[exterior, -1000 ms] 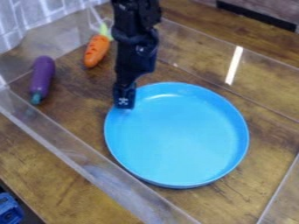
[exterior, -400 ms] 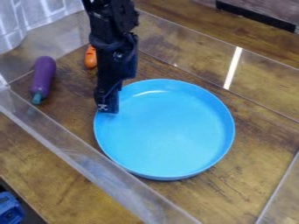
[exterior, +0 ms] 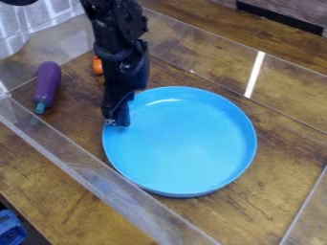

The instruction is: Put the carrot on the blue tray

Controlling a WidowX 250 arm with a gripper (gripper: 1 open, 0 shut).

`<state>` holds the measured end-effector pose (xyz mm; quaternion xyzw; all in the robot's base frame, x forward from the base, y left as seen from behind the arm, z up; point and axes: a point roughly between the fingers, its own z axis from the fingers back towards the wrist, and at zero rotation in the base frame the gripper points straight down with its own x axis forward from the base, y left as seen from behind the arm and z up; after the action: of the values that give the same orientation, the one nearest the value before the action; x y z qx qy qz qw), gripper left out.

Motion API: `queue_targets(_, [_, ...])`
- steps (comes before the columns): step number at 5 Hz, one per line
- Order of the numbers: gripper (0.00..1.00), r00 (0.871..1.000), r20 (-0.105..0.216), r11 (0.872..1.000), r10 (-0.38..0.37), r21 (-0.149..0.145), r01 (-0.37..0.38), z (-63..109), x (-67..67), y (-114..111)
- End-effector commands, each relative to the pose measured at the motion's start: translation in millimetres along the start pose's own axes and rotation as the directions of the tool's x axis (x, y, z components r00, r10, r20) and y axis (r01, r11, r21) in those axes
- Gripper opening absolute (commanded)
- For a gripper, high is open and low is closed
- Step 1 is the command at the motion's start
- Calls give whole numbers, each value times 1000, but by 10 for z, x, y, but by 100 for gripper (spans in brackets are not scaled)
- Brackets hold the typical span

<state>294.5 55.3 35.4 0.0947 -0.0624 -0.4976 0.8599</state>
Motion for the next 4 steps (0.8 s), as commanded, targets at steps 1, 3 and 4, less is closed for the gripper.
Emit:
queue_targets(1, [0, 999, 11, 998, 50, 46, -50, 108, -19, 8])
queue_targets(3, [0, 1000, 23, 999, 12, 37, -13, 25, 64, -120])
queue_targets(4, [0, 998, 41, 998, -55, 32, 53, -50, 110, -177])
